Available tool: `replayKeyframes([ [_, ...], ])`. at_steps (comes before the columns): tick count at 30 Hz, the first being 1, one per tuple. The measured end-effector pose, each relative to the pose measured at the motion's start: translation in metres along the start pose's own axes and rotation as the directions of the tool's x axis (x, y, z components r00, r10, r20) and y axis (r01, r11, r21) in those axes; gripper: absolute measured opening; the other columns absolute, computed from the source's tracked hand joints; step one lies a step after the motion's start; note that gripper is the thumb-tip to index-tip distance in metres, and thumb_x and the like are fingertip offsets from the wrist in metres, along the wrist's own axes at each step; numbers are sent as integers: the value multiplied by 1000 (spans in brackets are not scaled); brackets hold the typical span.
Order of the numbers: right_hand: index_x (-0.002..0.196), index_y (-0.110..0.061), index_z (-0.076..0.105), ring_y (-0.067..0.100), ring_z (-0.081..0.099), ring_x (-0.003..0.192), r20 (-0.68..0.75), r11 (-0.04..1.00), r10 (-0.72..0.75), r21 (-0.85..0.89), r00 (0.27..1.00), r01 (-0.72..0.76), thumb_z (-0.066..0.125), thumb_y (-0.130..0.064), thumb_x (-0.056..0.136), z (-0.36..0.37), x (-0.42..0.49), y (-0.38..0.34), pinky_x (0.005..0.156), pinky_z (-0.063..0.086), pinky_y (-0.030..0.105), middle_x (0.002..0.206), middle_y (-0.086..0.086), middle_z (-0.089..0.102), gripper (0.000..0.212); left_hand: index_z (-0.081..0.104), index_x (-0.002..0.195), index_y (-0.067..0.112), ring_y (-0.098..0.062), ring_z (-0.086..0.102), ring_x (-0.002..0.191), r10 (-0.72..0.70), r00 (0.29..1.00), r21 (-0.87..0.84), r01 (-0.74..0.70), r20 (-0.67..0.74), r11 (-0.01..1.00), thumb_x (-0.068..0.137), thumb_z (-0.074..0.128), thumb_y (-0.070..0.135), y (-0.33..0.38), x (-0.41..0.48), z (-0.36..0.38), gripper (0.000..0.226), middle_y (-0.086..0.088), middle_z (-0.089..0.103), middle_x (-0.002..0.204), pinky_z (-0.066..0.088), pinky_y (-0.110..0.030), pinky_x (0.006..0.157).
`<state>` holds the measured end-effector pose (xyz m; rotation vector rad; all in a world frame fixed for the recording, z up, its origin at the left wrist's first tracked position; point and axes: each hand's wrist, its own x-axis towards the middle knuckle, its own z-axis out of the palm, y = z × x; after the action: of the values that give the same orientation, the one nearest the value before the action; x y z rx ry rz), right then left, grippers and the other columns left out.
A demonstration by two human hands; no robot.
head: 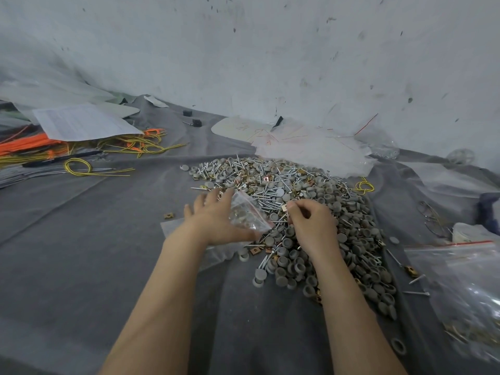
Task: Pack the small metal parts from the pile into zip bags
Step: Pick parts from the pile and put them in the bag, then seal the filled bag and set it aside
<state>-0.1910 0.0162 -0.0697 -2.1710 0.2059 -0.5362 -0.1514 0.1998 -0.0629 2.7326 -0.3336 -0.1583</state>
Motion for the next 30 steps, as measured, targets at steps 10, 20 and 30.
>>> replayKeyframes([
  [10, 86, -18, 66, 8, 56, 70, -12, 998, 17, 55, 1000, -16, 55, -28, 95, 0, -1, -2, 58, 39, 17, 75, -4, 62, 18, -24, 146, 31, -30, -6, 146, 1, 991, -180, -24, -131, 983, 54, 67, 79, 21, 25, 41, 138, -8, 2, 160, -10, -53, 113],
  [20, 96, -16, 71, 3, 57, 66, 196, 996, -80, 64, 977, 68, 58, -25, 93, 5, 12, -36, 58, 42, 12, 74, -10, 63, 17, -9, 152, 22, -27, 19, 141, 118, 930, -246, -212, -349, 946, 56, 54, 72, 27, 7, 25, 124, -7, 24, 153, 8, -50, 117],
  [30, 97, -20, 55, 4, 64, 75, 181, 990, -121, 99, 976, 105, 65, -27, 89, -2, 16, -70, 58, 43, 12, 87, -5, 70, 15, 4, 152, 12, -24, 22, 142, 122, 879, -419, -337, -461, 843, 68, 79, 43, 34, -15, 1, 117, -7, 25, 154, 21, -44, 115],
])
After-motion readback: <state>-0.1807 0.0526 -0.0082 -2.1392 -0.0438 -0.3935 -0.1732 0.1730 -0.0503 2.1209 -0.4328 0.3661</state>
